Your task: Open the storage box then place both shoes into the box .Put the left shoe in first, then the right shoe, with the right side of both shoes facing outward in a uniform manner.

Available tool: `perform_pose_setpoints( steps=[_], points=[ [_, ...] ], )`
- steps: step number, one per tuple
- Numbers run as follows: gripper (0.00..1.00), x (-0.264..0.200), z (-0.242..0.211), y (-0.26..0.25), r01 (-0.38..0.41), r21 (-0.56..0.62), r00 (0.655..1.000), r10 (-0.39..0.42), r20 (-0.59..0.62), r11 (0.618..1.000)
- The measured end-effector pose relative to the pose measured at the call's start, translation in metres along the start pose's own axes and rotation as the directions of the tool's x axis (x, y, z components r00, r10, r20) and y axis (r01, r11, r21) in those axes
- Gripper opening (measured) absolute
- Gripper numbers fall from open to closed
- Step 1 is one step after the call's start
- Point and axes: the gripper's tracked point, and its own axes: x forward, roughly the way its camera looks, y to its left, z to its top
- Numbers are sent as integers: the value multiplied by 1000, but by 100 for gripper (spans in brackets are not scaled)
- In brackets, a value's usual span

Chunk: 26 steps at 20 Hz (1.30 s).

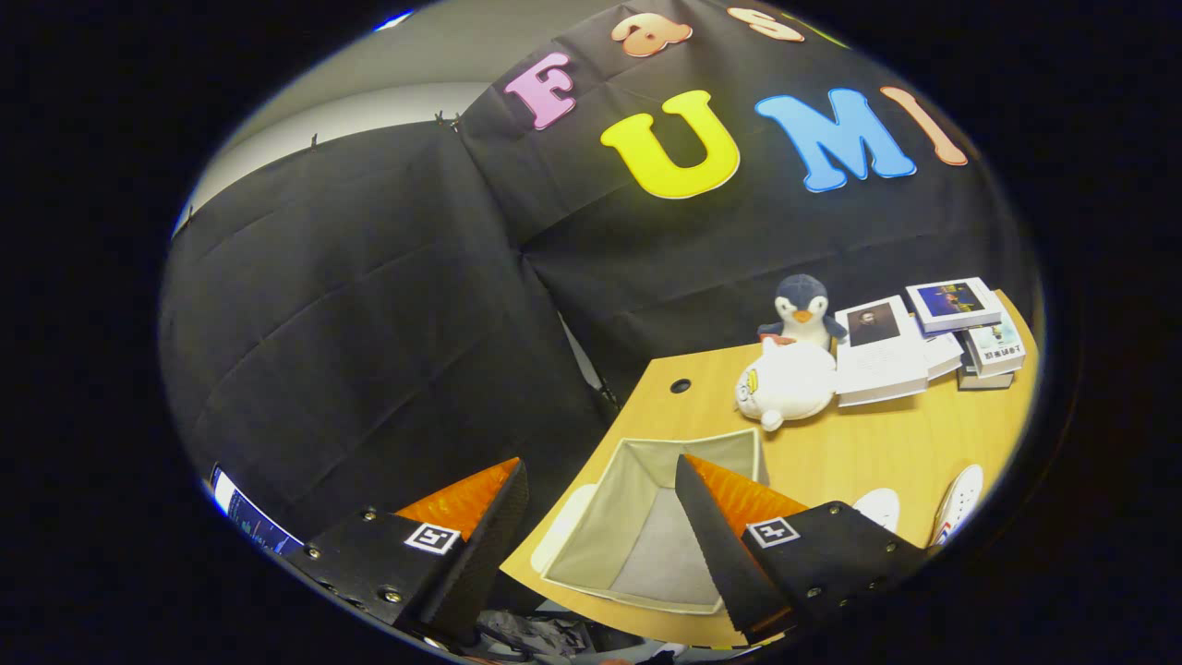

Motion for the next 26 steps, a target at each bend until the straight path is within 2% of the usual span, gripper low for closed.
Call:
perform_pose_setpoints(
  steps=[5, 12, 19, 26],
  points=[
    [97, -22, 0, -68, 138, -29, 990, -138, 18, 990],
    [97, -36, -27, -140, 254, -23, 967, -254, -28, 967],
    [97, -36, -64, -205, 344, -19, 934, -344, -97, 939],
    [98, -30, -123, -262, 409, 9, 884, -393, -253, 913]
  ],
)
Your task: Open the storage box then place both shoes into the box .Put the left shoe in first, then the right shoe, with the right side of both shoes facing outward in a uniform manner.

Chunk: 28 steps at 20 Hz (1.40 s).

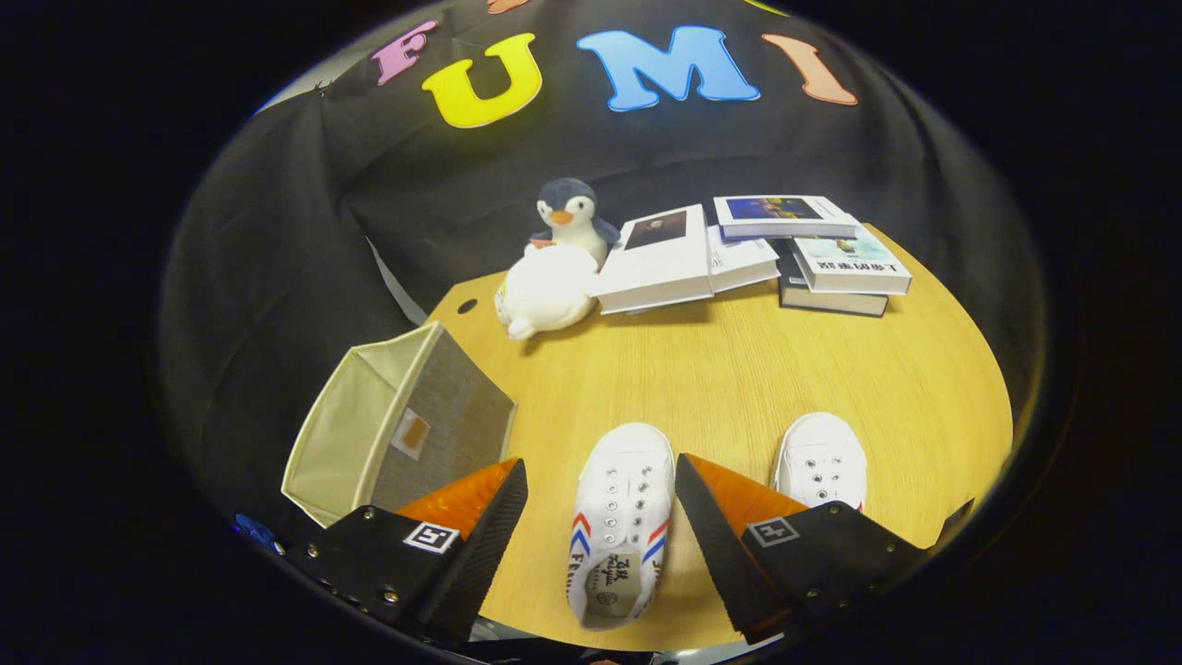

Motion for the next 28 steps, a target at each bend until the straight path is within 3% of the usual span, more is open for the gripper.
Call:
perform_pose_setpoints(
  steps=[12, 15, 17, 19, 21, 22, 24, 25, 28],
  points=[
    [97, 32, -70, -48, 93, -51, 968, -102, -230, 994],
    [95, 35, -76, -46, 82, -25, 961, -86, -262, 996],
    [83, 38, -80, -46, 79, -11, 957, -79, -280, 997],
    [83, 43, -80, -38, 44, 40, 958, -30, -286, 998],
    [45, 42, -82, -33, 47, 82, 955, -20, -296, 996],
    [36, 42, -84, -33, 51, 88, 953, -22, -302, 995],
    [35, 29, -74, -30, 61, 126, 956, -22, -293, 990],
    [16, 57, -89, -33, 68, 141, 950, -21, -311, 988],
    [16, 53, -85, -33, 90, 177, 959, -37, -282, 980]
  ],
)
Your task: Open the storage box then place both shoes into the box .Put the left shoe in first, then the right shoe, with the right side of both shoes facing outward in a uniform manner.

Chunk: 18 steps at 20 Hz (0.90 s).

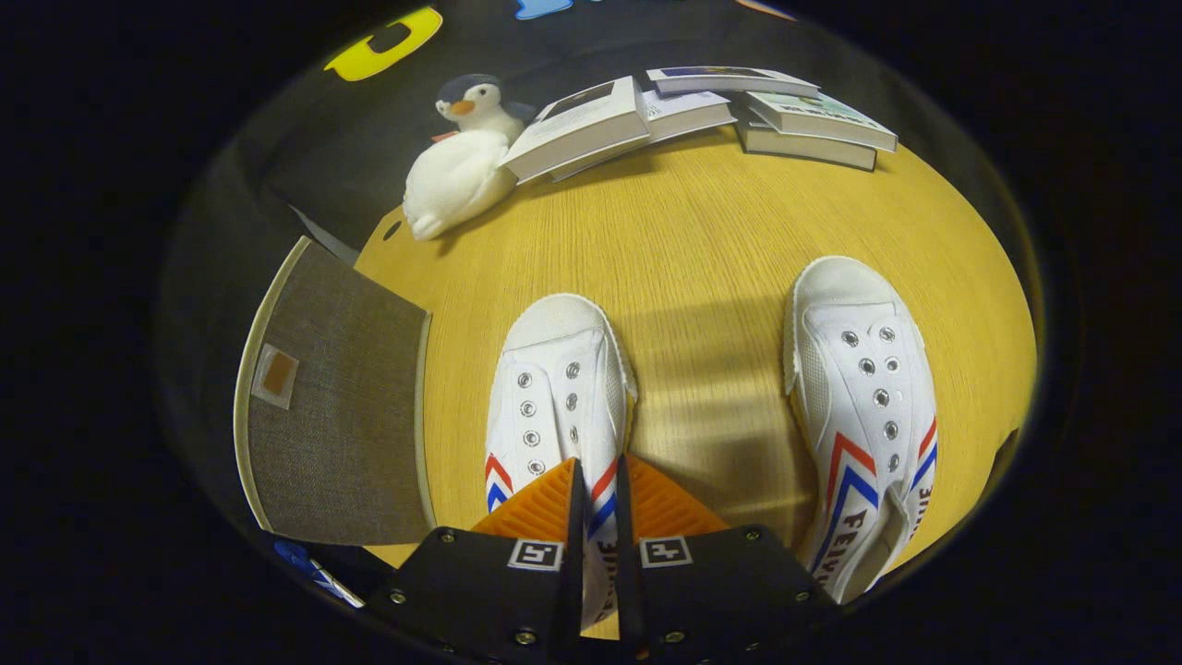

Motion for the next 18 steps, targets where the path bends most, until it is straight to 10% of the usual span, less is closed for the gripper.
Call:
perform_pose_setpoints(
  steps=[1, 18],
  points=[
    [1, -12, 3, 6, 4, 15, 1000, -4, -21, 1000],
    [1, -121, 59, 102, -222, 116, 969, 205, 140, 968]
  ],
)
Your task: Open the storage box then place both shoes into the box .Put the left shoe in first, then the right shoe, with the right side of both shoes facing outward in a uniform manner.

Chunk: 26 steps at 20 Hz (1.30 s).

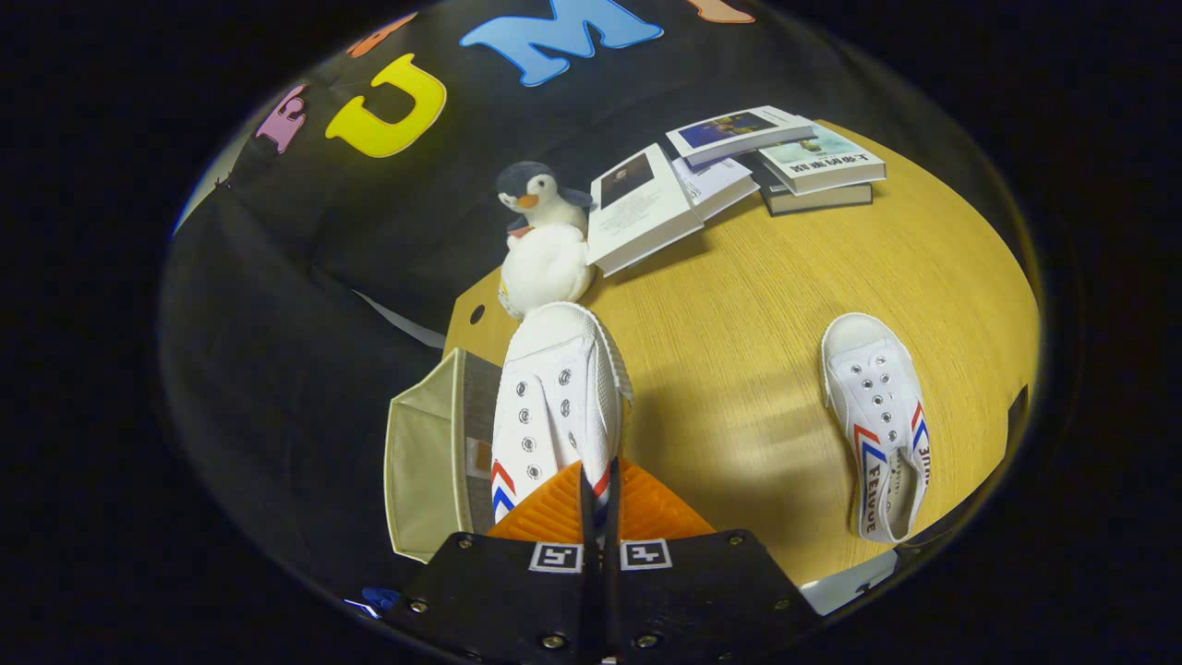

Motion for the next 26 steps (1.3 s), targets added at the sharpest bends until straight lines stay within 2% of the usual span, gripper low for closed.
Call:
perform_pose_setpoints(
  steps=[9, 19, 26],
  points=[
    [1, 13, -1, 98, -102, -32, 995, 102, 8, 994],
    [1, 71, -34, 161, -119, -69, 991, 114, -67, 990],
    [1, 103, -62, 177, -87, -119, 991, 73, -114, 989]
  ],
)
